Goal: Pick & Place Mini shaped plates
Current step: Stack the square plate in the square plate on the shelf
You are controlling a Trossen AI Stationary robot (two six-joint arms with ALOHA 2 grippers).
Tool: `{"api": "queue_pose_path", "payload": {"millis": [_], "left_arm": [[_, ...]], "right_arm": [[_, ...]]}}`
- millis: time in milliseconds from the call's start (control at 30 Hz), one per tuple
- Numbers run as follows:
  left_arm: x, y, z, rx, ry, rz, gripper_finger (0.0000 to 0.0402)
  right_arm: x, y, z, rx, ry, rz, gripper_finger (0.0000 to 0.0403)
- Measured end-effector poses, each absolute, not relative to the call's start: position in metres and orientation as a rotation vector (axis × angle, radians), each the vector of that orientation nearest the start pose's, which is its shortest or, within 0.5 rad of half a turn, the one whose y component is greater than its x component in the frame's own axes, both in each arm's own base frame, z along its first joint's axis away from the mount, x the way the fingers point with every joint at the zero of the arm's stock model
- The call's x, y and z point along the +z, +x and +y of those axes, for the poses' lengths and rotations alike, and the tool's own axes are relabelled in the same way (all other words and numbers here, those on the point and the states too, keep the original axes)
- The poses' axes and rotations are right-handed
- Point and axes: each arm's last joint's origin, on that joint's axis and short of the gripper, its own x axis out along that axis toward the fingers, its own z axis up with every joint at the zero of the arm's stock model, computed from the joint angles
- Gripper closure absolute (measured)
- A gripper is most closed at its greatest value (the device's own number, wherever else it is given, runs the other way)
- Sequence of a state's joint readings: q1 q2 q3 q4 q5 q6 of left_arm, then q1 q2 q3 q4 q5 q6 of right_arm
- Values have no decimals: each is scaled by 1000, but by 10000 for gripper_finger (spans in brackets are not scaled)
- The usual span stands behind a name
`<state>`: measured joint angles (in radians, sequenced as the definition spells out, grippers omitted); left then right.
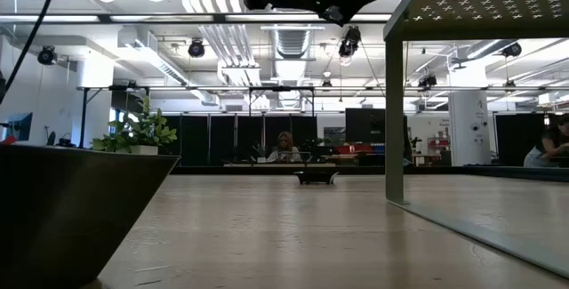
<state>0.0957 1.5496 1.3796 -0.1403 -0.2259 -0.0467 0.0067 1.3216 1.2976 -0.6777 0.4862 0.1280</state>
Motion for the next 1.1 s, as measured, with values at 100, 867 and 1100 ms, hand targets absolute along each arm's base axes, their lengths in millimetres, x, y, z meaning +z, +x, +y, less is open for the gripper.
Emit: {"api": "queue_pose_path", "payload": {"millis": [100,867,1100], "left_arm": [[361,350,40,325,-27,296,273],[400,283,34,326,-1,356,274],[396,282,33,326,3,403,274]], "right_arm": [[353,273,-13,-508,-52,655,394],[368,249,18,220,539,924,394],[356,251,45,211,644,1003,394]]}}
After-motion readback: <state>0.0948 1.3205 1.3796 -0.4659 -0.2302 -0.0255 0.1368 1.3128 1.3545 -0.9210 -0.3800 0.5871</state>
